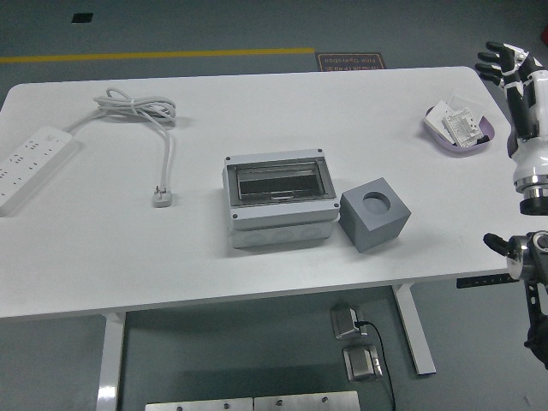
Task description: Fetch the battery,place it into the box,close the lid of the box
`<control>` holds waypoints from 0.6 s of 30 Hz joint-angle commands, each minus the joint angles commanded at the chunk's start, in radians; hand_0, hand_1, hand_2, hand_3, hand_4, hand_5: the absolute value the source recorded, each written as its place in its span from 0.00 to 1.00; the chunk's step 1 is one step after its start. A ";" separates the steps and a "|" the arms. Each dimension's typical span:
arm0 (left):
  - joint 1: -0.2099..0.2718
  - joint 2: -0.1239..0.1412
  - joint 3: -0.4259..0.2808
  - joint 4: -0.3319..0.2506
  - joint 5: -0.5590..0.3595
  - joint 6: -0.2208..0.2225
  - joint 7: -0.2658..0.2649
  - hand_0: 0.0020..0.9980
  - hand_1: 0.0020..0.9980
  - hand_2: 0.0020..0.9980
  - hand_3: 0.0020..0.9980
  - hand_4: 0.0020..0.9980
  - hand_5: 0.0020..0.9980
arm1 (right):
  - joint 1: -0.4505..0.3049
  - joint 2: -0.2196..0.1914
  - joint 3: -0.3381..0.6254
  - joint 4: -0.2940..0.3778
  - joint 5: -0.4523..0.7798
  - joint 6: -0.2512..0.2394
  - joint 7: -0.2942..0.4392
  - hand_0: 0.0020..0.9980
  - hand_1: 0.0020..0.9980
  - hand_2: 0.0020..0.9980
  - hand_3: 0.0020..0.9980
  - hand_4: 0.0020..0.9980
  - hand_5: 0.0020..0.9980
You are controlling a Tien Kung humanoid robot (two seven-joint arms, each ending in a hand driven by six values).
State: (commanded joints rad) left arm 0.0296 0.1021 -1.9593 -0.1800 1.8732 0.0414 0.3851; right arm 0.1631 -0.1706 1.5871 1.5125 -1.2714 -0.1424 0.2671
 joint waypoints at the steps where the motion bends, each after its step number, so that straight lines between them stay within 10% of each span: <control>1: 0.000 -0.001 -0.003 0.000 0.007 0.006 0.008 0.66 0.67 0.67 0.76 0.77 0.46 | -0.002 -0.001 -0.006 0.007 0.034 0.008 0.013 1.00 0.89 0.85 0.85 1.00 1.00; 18: 0.002 0.000 -0.014 0.000 0.034 0.036 0.072 0.66 0.65 0.54 0.74 0.79 0.47 | -0.021 -0.010 -0.029 0.077 0.359 0.069 0.036 1.00 0.99 0.94 0.97 1.00 1.00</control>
State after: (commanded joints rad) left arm 0.0321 0.1017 -1.9733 -0.1800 1.9076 0.0773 0.4570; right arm 0.1421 -0.1802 1.5583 1.5895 -0.9128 -0.0738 0.3033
